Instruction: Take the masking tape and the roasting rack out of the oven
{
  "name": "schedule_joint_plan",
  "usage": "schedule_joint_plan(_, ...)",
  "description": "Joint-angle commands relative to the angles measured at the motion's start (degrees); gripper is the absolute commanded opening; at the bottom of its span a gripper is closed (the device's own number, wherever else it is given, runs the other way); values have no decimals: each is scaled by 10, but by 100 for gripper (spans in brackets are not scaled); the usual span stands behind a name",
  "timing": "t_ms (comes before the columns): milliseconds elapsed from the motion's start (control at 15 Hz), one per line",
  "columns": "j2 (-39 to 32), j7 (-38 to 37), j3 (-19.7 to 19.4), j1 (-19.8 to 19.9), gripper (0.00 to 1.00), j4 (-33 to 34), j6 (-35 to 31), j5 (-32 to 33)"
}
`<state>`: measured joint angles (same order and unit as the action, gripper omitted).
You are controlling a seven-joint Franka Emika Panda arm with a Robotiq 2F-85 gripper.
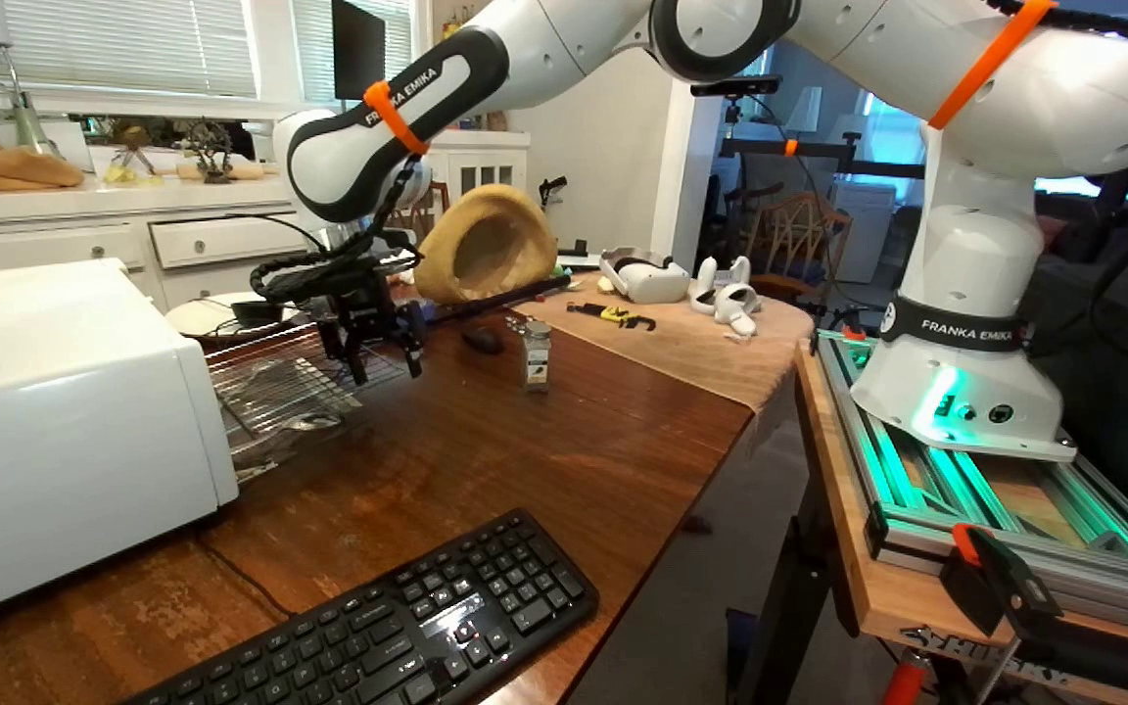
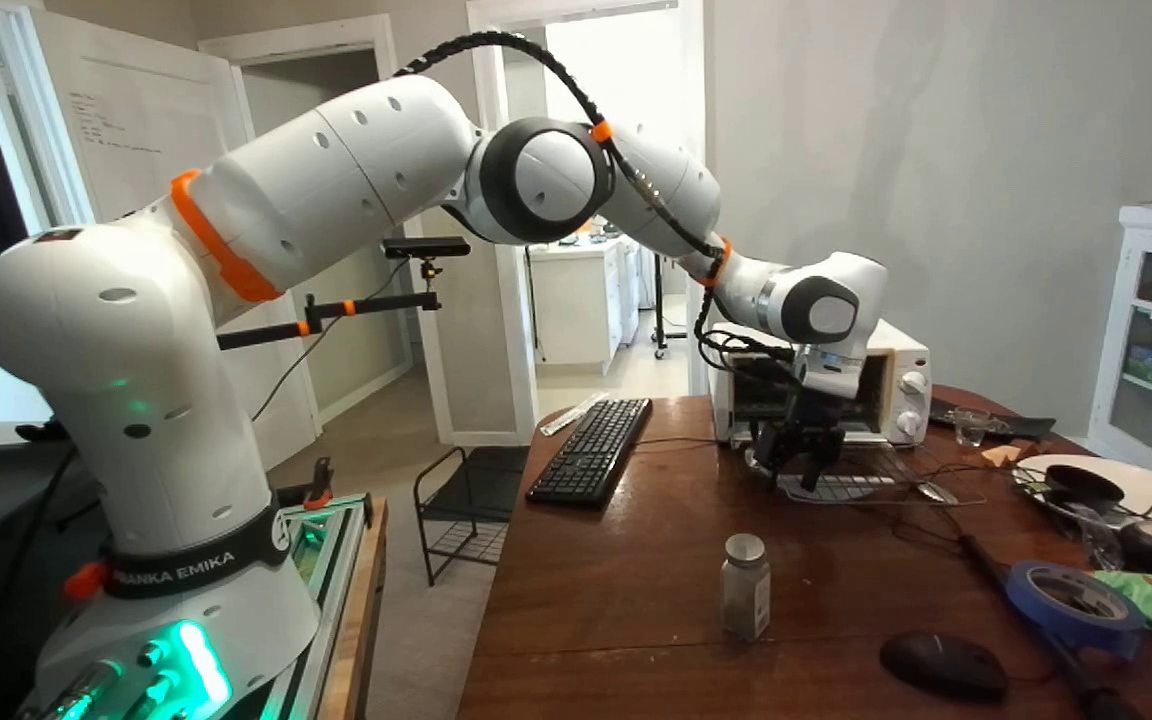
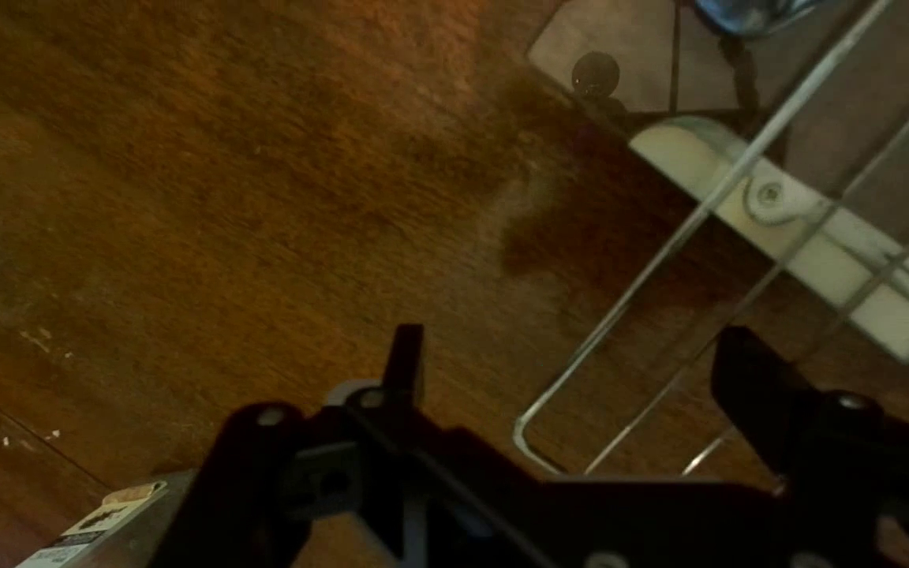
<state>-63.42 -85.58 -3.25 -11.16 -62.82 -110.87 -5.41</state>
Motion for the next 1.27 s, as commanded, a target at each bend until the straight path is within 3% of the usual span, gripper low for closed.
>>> schedule_joint_plan(0,-3,-11,8,-2,100,4,-24,-3)
schedule_joint_plan(800,24,-11,17,-9,100,-22,-54,-4)
schedule_joint_plan(867,5,-2,16,-5,100,5,-36,0)
schedule_joint_plan(1200,11,-2,17,-7,100,2,-36,1)
